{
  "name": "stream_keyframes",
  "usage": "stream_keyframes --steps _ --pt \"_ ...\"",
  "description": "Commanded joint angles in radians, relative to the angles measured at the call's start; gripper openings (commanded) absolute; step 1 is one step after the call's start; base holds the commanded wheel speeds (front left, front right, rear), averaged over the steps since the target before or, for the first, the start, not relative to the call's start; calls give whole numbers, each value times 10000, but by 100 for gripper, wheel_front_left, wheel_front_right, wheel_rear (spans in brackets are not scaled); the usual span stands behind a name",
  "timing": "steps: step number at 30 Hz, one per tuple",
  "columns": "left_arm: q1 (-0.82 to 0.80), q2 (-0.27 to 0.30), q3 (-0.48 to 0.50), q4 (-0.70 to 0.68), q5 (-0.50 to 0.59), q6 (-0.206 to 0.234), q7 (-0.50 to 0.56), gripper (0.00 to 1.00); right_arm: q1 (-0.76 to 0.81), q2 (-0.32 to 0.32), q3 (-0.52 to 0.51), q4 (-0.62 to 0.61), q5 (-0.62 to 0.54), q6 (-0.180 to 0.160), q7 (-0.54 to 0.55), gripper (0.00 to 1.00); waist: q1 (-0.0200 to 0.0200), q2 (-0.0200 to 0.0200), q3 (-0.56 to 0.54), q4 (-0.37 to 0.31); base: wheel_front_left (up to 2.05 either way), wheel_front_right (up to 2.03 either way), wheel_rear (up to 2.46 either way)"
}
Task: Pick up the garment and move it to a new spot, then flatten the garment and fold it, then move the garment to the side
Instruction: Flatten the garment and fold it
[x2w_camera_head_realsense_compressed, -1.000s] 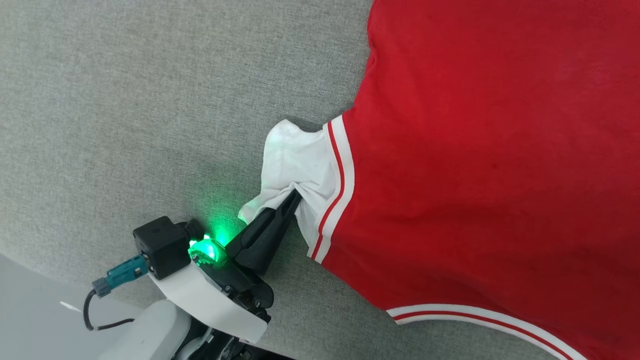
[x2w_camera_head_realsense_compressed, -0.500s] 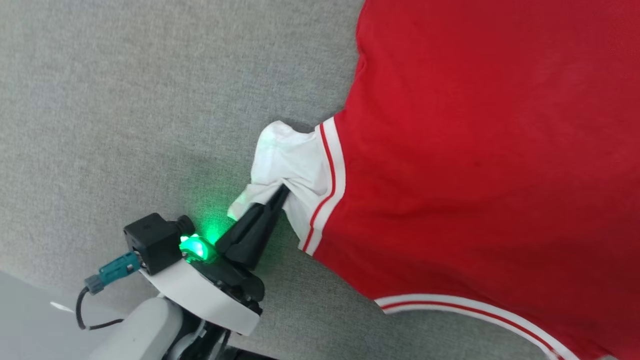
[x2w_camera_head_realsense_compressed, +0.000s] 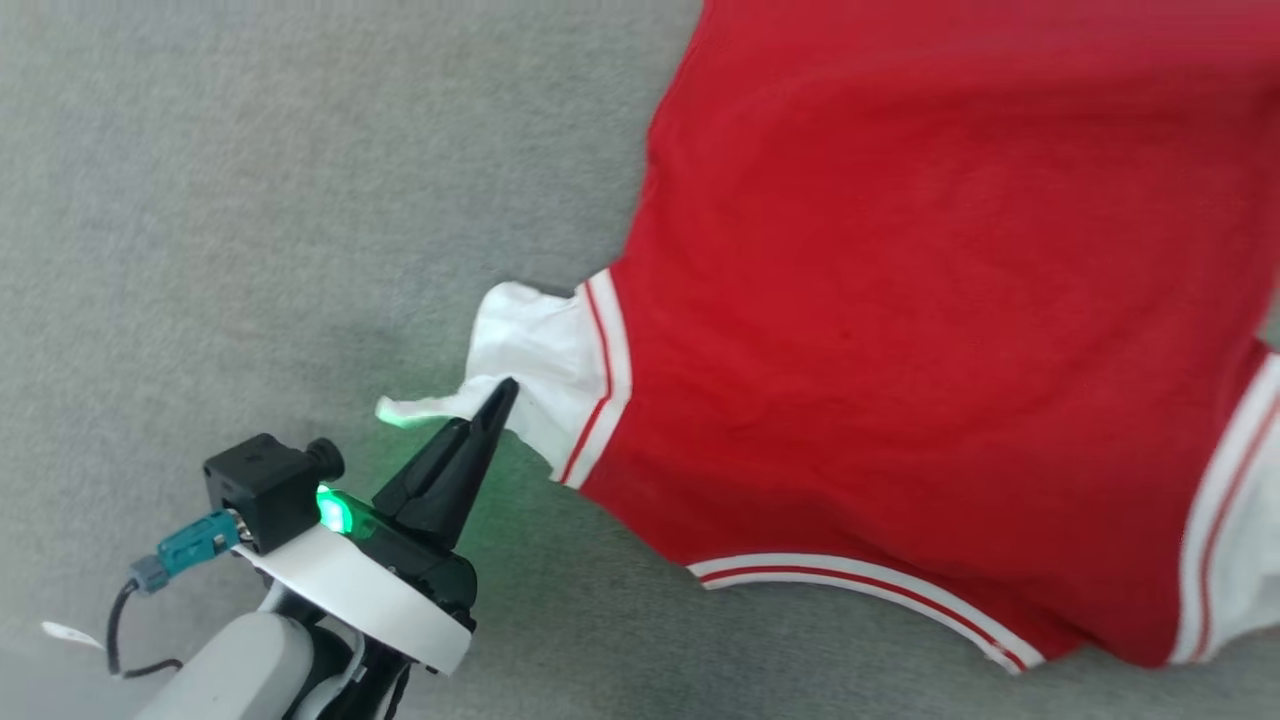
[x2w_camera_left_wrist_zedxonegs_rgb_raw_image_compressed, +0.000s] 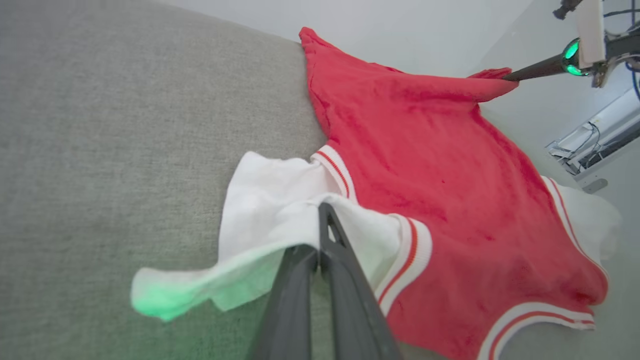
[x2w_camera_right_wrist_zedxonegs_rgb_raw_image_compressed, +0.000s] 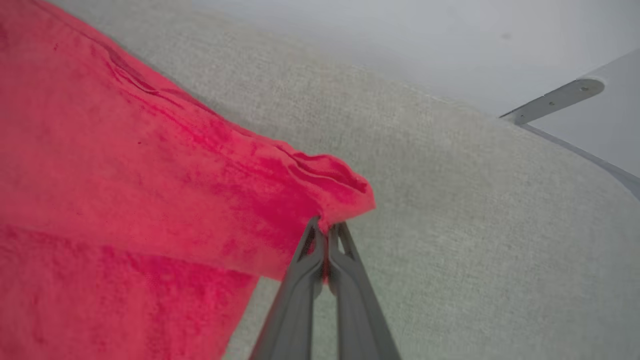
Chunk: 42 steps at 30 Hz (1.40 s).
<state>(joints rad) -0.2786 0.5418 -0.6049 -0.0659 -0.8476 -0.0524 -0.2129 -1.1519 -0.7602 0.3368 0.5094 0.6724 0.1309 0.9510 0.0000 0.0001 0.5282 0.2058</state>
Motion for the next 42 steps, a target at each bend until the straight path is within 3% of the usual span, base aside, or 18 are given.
stream_keyframes --steps 1,13,20,28,36,37,40,42 --pt "143 119 84 -113 -20 101 78 0 569 -229 220 -413 311 -3 -12 0 0 -1 -394 -412 0 0 0" --pt "427 552 241 -211 -244 316 324 0 4756 -1717 500 -3625 1891 -3 -148 0 0 -1 -1051 -1033 0 0 0" --pt "609 772 325 -53 -326 349 284 0 7402 -2027 354 -5397 2271 -2 316 0 0 -1 -1375 -1354 0 0 0" --pt "751 733 308 113 -452 352 260 0 10555 -1532 416 -7216 1908 -2 1156 0 0 -1 -1572 -1505 0 0 0" --pt "675 744 205 381 -425 284 334 0 11731 -558 246 -8274 1282 -2 1461 0 0 -1 -1583 -1592 0 0 0" --pt "654 747 206 406 -418 280 328 0 11715 -438 146 -8370 1178 -2 1314 19 0 -1 -1591 -1605 0 0 0" --pt "636 732 193 450 -449 276 328 0 11623 -199 -240 -8745 1277 -2 955 100 0 -1 -1604 -1650 0 0 0" --pt "677 740 203 464 -475 294 302 0 11553 -96 -998 -8944 1672 -3 764 100 0 -1 -1625 -1694 0 0 0"
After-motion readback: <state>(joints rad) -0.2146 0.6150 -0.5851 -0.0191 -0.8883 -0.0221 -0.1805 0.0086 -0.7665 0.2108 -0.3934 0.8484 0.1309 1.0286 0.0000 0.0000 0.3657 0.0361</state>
